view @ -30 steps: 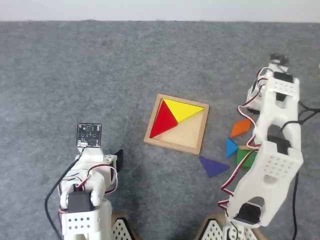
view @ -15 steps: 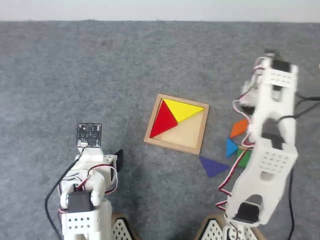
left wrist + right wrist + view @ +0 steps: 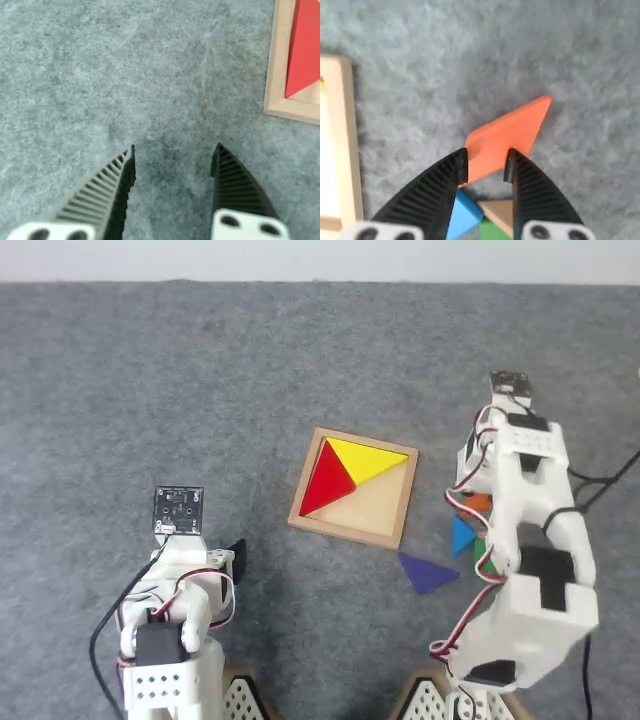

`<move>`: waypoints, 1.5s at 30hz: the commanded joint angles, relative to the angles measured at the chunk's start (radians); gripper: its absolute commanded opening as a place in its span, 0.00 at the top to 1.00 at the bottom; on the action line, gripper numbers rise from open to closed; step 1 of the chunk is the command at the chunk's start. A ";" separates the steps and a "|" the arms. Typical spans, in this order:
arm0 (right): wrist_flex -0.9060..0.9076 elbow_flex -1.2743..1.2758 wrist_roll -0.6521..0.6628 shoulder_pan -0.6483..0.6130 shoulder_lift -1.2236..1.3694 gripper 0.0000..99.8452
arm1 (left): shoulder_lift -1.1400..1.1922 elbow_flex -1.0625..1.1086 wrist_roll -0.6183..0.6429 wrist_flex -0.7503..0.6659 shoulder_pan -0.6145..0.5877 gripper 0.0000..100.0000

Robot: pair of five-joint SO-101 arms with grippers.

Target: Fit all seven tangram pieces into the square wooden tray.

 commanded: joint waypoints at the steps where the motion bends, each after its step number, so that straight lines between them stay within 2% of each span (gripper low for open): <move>1: -0.016 0.061 0.003 0.016 -0.104 0.84 | -0.011 -0.012 0.011 -0.021 -0.005 0.76; 6: -0.068 0.166 0.023 0.019 -0.163 0.84 | -0.011 -0.012 0.011 -0.021 -0.005 0.76; 11: -0.124 0.147 0.020 0.019 -0.156 0.84 | -0.011 -0.012 0.011 -0.021 -0.005 0.76; 18: -0.074 -0.055 0.000 0.025 0.047 0.84 | -0.011 -0.012 0.011 -0.021 -0.005 0.76; 31: -0.047 -0.358 -0.046 -0.028 0.162 0.84 | -0.011 -0.012 0.011 -0.021 -0.005 0.76; 35: 0.013 -0.419 -0.037 -0.031 0.234 0.84 | -0.011 -0.012 0.011 -0.021 -0.005 0.76; 39: 0.039 -0.436 0.054 -0.047 0.263 0.84 | -0.011 -0.012 0.011 -0.021 -0.005 0.76; 45: 0.214 -0.440 0.072 -0.054 0.337 0.84 | -0.011 -0.012 0.011 -0.021 -0.005 0.76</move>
